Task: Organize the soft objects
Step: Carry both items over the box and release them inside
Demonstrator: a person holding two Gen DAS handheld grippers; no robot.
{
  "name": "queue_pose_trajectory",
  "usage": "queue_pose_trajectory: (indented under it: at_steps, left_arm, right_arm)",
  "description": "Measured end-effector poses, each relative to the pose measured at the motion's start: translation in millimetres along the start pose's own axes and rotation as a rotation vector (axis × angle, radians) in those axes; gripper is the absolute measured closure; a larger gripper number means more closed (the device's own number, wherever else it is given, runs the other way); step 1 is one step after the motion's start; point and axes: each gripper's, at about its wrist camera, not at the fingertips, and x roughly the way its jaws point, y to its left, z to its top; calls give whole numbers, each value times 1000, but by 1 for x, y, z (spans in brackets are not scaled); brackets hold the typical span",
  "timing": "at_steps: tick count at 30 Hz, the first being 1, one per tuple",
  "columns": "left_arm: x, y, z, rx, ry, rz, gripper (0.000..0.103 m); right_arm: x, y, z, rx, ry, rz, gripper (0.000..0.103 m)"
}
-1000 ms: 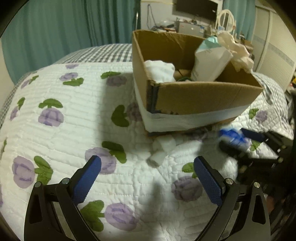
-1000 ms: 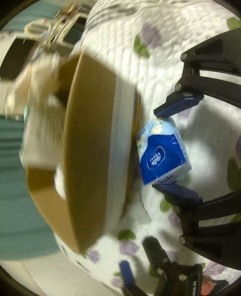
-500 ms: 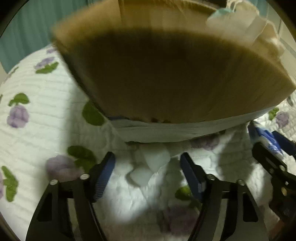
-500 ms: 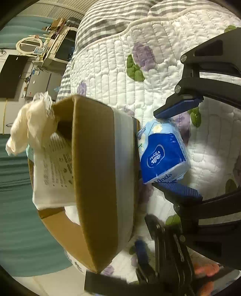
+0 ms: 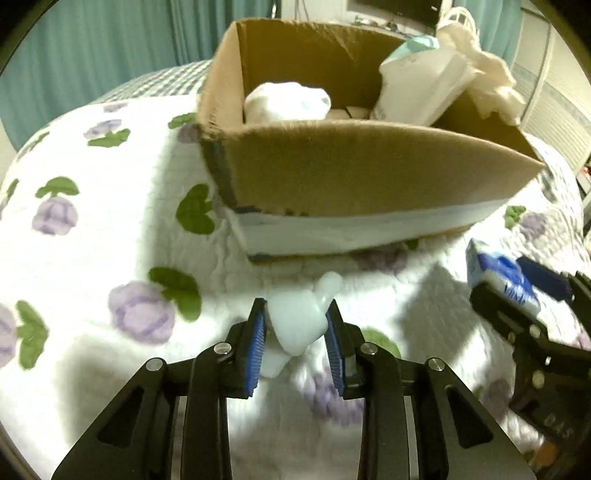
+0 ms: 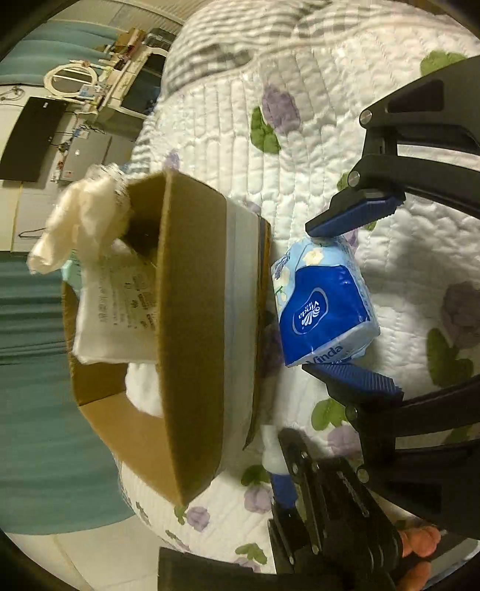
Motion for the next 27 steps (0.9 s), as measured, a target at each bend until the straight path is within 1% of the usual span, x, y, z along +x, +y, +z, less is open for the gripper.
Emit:
queue_pose_trajectory:
  at_steps: [3, 8, 10, 12, 15, 19, 22, 27]
  left_arm:
    - [-22, 1, -7, 9, -20, -7, 74]
    - [-57, -2, -14, 21, -62, -17, 75]
    - [-70, -11, -10, 32, -81, -19, 75]
    - [-93, -16, -13, 39, -106, -22, 75]
    - [-112, -12, -8, 44, -145, -38, 75]
    - [-136, -13, 2, 53, -195, -42, 74]
    - [-156, -16, 12, 62, -238, -48, 75]
    - [-178, -18, 35, 80, -307, -47, 74]
  right_arm:
    - [-17, -3, 8, -17, -28, -15, 38]
    - [-64, 7, 8, -30, -87, -26, 38]
    - [-78, 8, 9, -38, -105, -32, 38]
    - [-96, 15, 3, -52, -126, -38, 38]
    - [-119, 20, 4, -70, -159, -45, 38]
    - [-147, 22, 11, -95, -205, -47, 38]
    - [-165, 25, 20, -121, -241, -45, 38]
    - [-186, 27, 46, -151, -304, -35, 38]
